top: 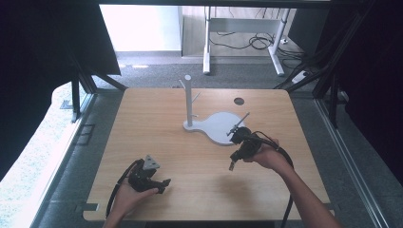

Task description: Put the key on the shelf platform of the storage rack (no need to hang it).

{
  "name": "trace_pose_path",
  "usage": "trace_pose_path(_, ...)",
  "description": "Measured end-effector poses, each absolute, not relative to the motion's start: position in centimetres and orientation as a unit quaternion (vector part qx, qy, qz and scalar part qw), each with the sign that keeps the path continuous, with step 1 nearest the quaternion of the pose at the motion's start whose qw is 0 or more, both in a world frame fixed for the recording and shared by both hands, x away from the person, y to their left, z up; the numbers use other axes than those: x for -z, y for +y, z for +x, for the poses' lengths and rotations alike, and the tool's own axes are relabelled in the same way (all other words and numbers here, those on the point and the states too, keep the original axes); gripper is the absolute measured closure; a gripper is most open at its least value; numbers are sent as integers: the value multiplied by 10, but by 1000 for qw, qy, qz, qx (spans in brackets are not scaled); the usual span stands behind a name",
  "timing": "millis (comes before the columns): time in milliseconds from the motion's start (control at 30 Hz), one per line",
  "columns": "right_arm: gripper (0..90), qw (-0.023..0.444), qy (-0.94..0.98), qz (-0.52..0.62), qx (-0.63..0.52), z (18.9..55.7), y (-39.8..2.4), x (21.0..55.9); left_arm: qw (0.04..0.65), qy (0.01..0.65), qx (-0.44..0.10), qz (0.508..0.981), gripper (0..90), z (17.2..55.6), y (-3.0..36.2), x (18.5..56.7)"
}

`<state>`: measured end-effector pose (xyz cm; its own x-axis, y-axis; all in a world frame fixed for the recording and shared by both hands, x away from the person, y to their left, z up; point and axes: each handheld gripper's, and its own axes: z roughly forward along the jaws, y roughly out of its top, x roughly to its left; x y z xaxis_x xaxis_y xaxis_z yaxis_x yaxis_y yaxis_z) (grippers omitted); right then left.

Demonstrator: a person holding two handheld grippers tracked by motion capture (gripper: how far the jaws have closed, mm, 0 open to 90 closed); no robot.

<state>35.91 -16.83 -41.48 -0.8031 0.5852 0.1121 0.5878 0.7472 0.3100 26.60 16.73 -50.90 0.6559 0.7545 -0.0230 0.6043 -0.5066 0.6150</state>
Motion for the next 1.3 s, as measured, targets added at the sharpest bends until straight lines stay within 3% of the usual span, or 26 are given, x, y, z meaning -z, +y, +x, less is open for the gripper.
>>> trace_pose_path(1300,893,-1,-924,-343,169,397,-169,411,302,400,-125,856,221,267,170,509)
